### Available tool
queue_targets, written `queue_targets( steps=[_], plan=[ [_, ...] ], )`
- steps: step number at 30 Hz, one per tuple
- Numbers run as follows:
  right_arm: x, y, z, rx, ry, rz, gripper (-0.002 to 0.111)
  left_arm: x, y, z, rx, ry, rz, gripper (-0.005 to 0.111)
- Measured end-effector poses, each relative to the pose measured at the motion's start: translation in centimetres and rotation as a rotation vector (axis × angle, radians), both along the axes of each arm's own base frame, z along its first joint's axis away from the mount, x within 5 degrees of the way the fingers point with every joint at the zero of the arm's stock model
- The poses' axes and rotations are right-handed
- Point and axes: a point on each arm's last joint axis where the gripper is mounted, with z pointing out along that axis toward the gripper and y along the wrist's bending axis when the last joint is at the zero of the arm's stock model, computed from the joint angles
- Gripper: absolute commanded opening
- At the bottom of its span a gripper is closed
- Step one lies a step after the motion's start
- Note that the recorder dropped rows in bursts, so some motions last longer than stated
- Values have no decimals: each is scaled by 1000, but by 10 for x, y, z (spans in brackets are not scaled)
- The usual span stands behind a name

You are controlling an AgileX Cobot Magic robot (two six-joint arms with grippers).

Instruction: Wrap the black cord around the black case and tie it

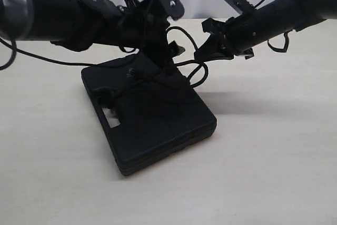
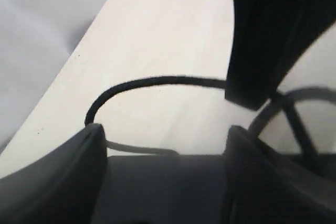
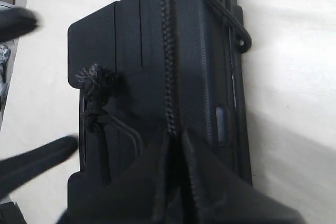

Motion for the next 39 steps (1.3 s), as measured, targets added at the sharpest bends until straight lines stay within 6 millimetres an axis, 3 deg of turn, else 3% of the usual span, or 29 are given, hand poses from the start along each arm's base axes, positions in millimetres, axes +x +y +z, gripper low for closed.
queue_targets(
  steps=[5, 12, 19, 27, 34, 39],
  plan=[
    [0, 0, -2, 0, 4, 0, 4, -20, -8, 15, -199, 250, -23, 62],
    [0, 0, -2, 0, 4, 0, 4, -42, -13, 6, -153, 442, -196, 62],
    [0, 0, -2, 0, 4, 0, 4, -31, -10, -7, -157, 465, -51, 62],
    [0, 0, -2, 0, 7, -2, 4, -19, -12, -46, -119, 498, 33, 61],
    [1, 0, -2, -2, 3, -7, 4, -9, -10, -45, -150, 430, 122, 31],
    [1, 0, -2, -2, 3, -7, 4, -11, -10, -46, -150, 448, 109, 30]
  ],
)
